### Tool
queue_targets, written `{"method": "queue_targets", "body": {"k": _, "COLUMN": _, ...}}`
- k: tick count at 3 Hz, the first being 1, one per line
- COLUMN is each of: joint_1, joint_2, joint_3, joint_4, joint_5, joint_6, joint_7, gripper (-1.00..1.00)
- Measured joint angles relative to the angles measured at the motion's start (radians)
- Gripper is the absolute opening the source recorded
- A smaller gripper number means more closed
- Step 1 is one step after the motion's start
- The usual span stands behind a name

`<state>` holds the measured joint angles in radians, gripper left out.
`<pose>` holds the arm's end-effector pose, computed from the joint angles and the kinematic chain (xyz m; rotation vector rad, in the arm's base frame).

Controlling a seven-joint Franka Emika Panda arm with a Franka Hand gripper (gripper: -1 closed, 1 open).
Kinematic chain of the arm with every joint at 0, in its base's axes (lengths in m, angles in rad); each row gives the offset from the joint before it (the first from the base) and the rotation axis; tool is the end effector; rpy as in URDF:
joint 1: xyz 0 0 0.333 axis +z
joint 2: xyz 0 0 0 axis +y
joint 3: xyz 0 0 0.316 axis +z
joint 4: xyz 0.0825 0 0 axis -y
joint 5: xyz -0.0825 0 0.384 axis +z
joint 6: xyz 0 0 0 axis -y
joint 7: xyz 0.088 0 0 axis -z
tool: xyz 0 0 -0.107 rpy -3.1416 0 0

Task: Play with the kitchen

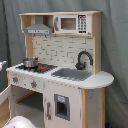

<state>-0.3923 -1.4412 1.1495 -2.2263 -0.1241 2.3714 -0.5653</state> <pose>0.1649 0.4642 0.5602 1.1867 1.1047 0.8266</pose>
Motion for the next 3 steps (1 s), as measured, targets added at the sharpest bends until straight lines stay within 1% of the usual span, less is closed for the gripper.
{"method": "queue_targets", "body": {"k": 1, "joint_1": -0.083, "joint_2": 0.025, "joint_3": -0.018, "joint_4": 0.090, "joint_5": 0.036, "joint_6": -0.008, "joint_7": 0.019, "gripper": 1.00}}
{"method": "queue_targets", "body": {"k": 3, "joint_1": -0.212, "joint_2": 0.073, "joint_3": -0.018, "joint_4": 0.225, "joint_5": 0.120, "joint_6": -0.019, "joint_7": 0.046, "gripper": 1.00}}
